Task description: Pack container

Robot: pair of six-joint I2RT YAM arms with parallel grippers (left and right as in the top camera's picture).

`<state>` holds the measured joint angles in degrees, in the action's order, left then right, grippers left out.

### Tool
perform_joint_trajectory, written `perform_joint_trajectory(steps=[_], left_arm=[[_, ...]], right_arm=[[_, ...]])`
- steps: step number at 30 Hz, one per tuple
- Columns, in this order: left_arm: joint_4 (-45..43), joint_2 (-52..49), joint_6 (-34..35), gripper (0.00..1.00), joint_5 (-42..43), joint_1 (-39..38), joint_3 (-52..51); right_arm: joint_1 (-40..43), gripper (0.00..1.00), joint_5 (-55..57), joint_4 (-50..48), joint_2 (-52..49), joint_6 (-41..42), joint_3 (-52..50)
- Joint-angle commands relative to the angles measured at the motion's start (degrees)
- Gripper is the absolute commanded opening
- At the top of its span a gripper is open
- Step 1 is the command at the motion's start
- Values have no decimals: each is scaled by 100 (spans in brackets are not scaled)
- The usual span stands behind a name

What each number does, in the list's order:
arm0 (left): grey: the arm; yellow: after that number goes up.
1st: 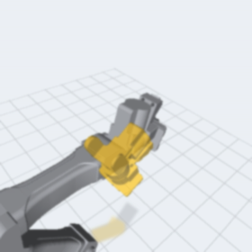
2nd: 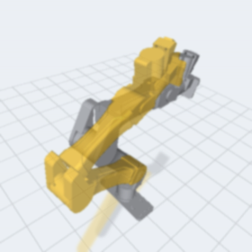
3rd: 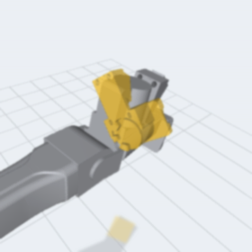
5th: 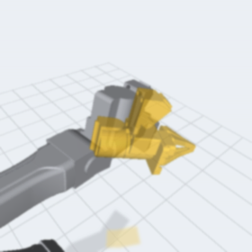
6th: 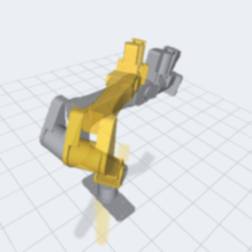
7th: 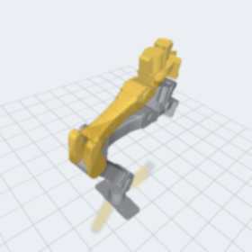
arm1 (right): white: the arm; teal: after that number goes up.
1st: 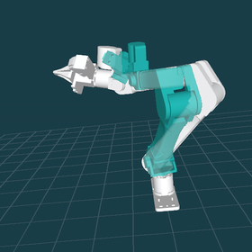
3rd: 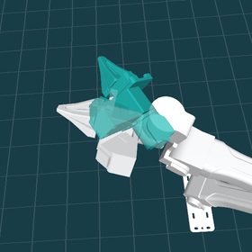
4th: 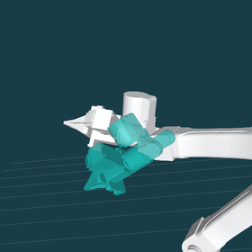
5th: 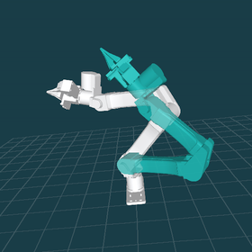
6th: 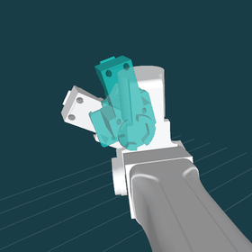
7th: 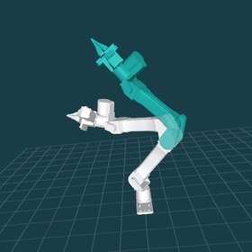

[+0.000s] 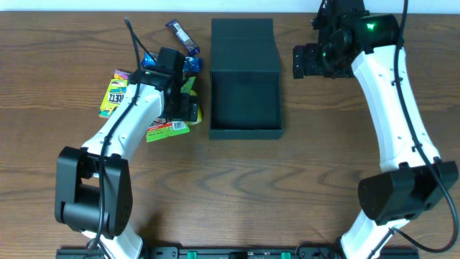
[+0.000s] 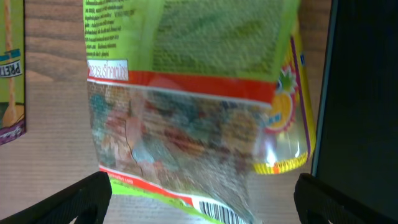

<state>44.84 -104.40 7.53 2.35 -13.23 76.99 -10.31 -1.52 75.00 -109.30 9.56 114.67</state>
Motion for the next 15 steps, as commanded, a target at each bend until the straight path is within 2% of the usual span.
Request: perform_joint_trajectory(steps=[1, 8, 15], left_arm=[[-11, -22, 66, 95, 579, 304, -33], [-402, -24, 63, 95, 1532, 994, -334], [-632, -498, 111, 95, 1639, 1025, -490]], right_arm=[[22, 92, 0, 22, -11, -87, -4], [20, 93, -2, 22, -11, -85, -4], [20, 93, -46, 31, -11, -37, -4]])
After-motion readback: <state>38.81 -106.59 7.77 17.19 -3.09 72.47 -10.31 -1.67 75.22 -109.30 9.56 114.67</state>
